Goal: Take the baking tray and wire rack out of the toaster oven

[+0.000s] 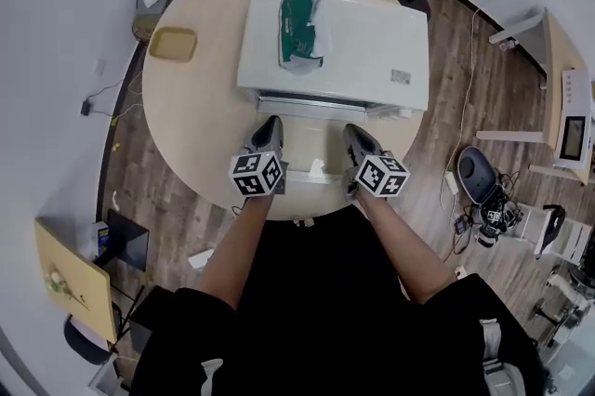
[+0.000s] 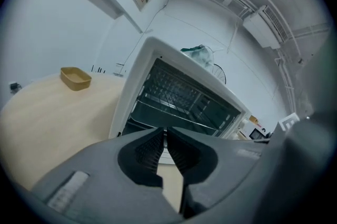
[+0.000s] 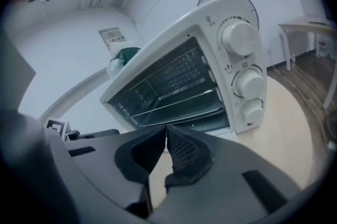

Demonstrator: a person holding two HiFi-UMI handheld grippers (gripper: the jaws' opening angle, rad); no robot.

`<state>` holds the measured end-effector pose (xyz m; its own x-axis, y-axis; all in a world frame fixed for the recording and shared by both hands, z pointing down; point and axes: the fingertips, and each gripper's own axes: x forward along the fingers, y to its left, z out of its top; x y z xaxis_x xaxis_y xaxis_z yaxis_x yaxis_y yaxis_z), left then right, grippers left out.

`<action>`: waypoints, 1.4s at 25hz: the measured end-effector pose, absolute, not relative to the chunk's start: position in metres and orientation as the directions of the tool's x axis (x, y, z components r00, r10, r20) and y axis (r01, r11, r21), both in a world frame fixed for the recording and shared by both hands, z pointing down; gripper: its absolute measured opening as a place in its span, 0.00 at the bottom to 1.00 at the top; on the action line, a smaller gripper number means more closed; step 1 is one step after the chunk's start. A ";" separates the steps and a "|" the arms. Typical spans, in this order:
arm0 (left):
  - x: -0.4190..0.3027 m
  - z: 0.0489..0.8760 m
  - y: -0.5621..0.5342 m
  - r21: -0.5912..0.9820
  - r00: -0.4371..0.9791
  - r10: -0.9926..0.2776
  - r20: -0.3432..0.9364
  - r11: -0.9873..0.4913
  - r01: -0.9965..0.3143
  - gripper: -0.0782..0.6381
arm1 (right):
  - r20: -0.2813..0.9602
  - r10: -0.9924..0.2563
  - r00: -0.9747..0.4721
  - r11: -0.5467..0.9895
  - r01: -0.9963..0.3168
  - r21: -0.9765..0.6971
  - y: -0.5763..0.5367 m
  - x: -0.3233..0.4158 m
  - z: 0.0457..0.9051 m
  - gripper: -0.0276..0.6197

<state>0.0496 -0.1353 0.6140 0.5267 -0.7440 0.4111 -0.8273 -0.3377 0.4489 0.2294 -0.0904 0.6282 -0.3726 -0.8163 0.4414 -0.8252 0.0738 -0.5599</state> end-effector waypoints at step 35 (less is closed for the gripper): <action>0.078 0.703 -0.226 0.860 0.598 -0.696 0.396 0.052 -0.508 0.42 | 0.338 -0.907 -0.251 -0.244 -0.339 -0.908 -0.180 0.271 0.706 0.23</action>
<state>0.0780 -0.2256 0.7035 0.5985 -0.6965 0.3959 -0.5084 0.0517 0.8596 0.2709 -0.1797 0.7060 -0.2515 -0.9070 0.3378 -0.3392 -0.2443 -0.9084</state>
